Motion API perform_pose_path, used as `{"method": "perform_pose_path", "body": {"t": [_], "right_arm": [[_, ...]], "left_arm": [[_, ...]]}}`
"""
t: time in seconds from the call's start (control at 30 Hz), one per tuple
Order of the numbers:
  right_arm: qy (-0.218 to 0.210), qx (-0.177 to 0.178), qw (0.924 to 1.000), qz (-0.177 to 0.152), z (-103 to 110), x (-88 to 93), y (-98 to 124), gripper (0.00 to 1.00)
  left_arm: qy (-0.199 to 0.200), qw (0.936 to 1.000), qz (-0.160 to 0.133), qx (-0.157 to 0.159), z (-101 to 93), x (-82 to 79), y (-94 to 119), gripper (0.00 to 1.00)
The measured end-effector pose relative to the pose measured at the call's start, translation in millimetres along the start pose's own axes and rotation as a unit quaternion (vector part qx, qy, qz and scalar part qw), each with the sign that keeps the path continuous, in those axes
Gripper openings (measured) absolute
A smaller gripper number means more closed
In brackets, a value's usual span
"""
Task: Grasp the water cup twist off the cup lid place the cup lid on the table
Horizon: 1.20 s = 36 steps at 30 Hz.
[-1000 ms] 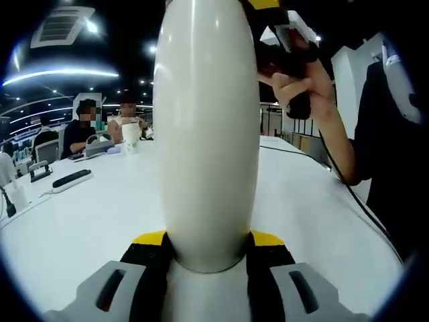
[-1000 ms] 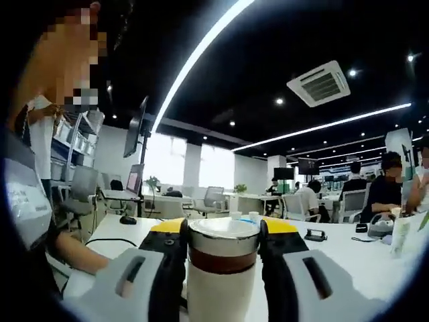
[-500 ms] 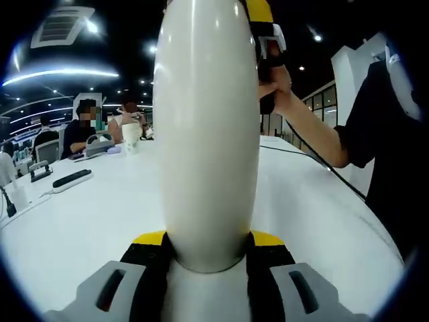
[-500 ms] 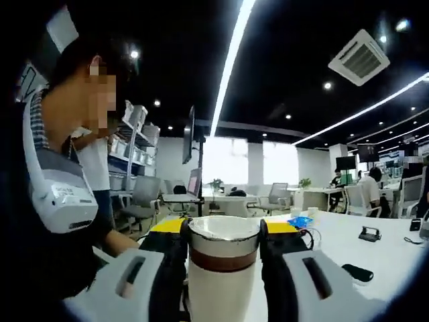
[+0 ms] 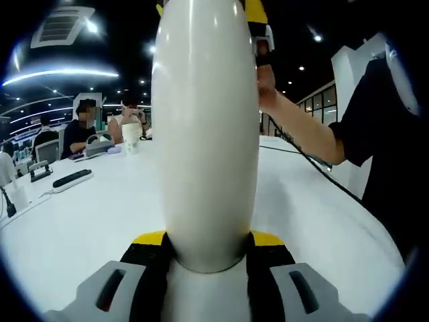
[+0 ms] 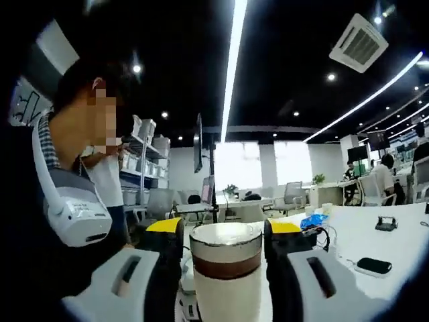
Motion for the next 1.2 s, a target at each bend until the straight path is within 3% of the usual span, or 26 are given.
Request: {"method": "perform_pose_path", "body": {"t": [0.07, 0.13, 0.27, 0.37, 0.47, 0.6, 0.73, 0.9, 1.1, 1.17, 1.2], "right_arm": [[0.011, 0.046, 0.9988, -0.015, 2, -4.4, 4, 0.63], [0.04, 0.109, 0.9932, -0.008, 3, -3.8, 7, 0.63], [0.119, 0.204, 0.9716, 0.007, 10, 3.2, 3, 0.62], [0.12, 0.224, 0.9669, 0.017, 16, 10.5, -5, 0.6], [0.105, 0.222, 0.9692, 0.009, 16, 10.3, -7, 0.6], [0.099, 0.234, 0.9672, 0.011, 10, 9.8, -6, 0.5], [0.072, 0.218, 0.9731, 0.012, 8, 12.8, -5, 0.47], [0.082, 0.188, 0.9783, 0.026, 6, 12.0, -4, 0.47], [0.076, 0.076, 0.9932, 0.045, -1, 11.0, -5, 0.46], [0.091, 0.018, 0.994, 0.058, -3, 9.8, -5, 0.46], [0.095, 0.01, 0.9937, 0.059, -3, 9.4, -5, 0.46]], "left_arm": [[0.0, 1.0, 0.0, 0.0, 0.1, 0.2, 0, 0.46], [0.0, 1.0, 0.0, 0.0, 0.3, 0.3, 0, 0.46], [0.0, 1.0, 0.0, 0.0, 0.4, 0.5, 1, 0.46], [0.0, 1.0, 0.0, -0.001, -0.4, 0.3, 1, 0.46], [0.0, 1.0, 0.0, -0.001, -1.0, 0.1, 0, 0.46], [0.0, 1.0, 0.0, -0.001, -1.3, 0.0, 1, 0.46], [0.0, 1.0, 0.0, -0.001, -1.8, -0.2, 1, 0.46], [0.0, 1.0, 0.0, -0.002, -2.3, -0.4, 1, 0.46], [0.001, 1.0, 0.0, -0.002, -2.3, -0.4, 0, 0.46], [0.001, 1.0, 0.0, -0.002, -2.2, -0.4, 0, 0.46], [0.001, 1.0, 0.001, -0.002, -2.0, -0.3, 0, 0.46]]}}
Point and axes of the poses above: the point that each gripper's makers call its tool centre point, and the gripper's own axes: y roughly backward along the fingers, z roughly to its left, x roughly out of its underside, the point moved 5 cm from there along y, roughly backward along the fingers, and after that the axes turned 9 degrees about z, right-handed, at the moved point
